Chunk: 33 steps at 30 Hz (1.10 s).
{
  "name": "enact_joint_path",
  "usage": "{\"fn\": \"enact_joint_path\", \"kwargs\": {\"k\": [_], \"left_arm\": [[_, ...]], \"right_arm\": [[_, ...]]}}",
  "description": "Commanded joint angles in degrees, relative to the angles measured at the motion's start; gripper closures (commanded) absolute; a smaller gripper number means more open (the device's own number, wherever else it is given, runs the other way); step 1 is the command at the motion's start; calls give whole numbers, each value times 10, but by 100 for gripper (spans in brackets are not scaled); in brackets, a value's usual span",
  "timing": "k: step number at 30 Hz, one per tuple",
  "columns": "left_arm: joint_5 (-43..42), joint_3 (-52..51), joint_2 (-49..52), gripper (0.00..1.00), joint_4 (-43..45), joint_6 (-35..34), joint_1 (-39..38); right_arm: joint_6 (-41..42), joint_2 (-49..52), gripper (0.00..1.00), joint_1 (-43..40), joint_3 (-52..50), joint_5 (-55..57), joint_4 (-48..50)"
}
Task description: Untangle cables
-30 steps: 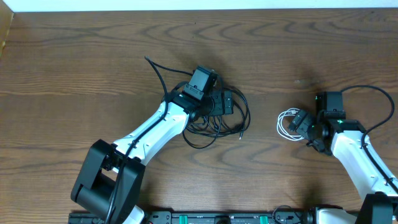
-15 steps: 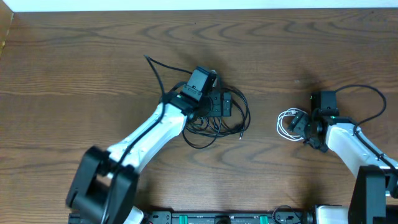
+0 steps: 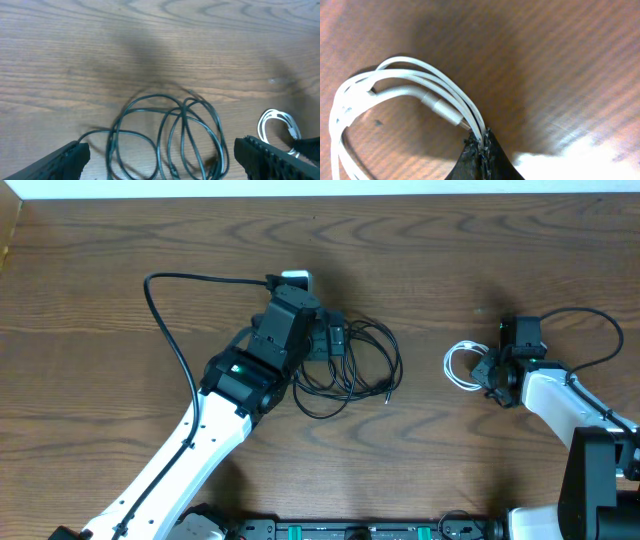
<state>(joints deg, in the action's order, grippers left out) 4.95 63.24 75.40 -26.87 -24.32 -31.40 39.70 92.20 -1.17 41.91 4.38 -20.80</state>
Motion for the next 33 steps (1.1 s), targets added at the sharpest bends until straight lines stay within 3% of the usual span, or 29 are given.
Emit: {"fn": "enact_joint_path", "kwargs": {"k": [1,6,18,28,33], "left_arm": [[24,11,-2,2,-11,7,0],[24,11,-2,2,-34,7,0],[24,11,-2,2,-59,7,0],[24,11,-2,2,-59,7,0],[24,11,-2,2,-59,7,0]], "right_arm": [[-13,40,99,0,-25,-57,-3],[-75,28,99,-3,23,-57,-16],[-114,-60,99,-3,136,-61,-110],[-115,-87,99,-3,153,-62,-125],[-144,-88,99,-2,159,-140,-113]]}}
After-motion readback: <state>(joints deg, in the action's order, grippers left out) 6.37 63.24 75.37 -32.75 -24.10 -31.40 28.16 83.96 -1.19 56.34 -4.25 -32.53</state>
